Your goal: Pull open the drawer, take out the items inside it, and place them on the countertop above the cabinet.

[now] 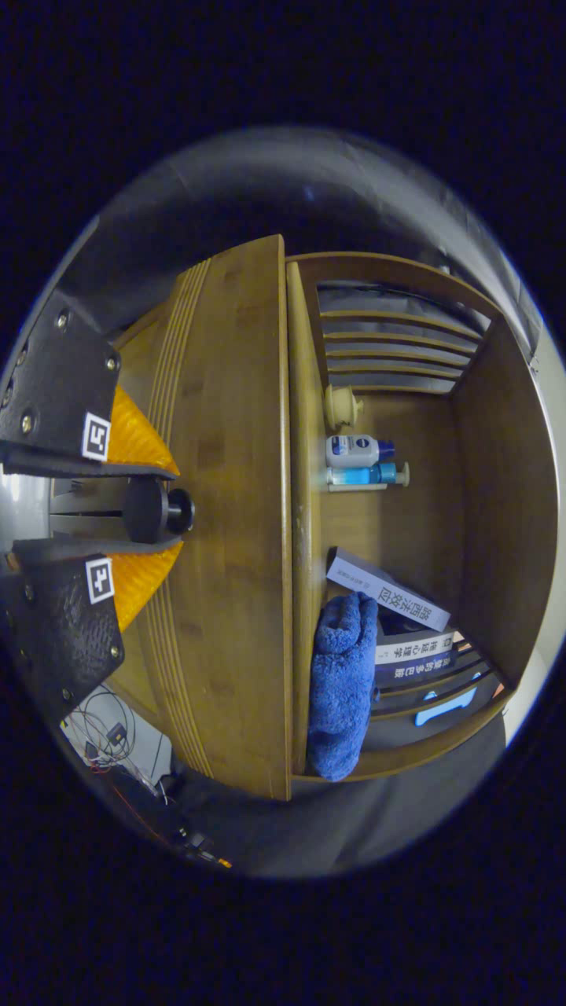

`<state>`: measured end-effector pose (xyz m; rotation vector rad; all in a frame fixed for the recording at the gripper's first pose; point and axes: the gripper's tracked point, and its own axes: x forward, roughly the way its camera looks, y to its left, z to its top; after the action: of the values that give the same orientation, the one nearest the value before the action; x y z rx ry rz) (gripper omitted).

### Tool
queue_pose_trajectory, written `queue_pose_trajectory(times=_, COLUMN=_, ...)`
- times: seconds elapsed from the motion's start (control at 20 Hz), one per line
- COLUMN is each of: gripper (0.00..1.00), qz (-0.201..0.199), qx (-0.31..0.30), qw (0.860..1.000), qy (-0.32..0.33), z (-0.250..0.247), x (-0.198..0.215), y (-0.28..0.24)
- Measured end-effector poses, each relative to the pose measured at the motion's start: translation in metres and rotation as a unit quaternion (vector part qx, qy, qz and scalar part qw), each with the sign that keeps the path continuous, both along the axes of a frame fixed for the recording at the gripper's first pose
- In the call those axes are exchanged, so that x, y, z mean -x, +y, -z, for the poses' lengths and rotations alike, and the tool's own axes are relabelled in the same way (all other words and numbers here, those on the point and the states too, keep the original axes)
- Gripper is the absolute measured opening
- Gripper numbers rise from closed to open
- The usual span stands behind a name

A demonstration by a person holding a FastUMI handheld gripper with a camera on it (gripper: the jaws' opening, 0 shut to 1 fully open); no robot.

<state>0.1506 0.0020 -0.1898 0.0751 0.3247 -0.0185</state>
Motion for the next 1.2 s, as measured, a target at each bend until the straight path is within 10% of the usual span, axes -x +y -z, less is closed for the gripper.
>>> queue_pose_trajectory(times=0.65, gripper=0.31, qz=-0.021, qx=-0.008, qw=1.0, qy=0.004, z=-0.007, x=0.136, y=0.011)
queue_pose_trajectory(times=1.2, gripper=0.25, qz=-0.009, qx=-0.027, qw=1.0, qy=0.01, z=-0.009, x=0.165, y=0.012)
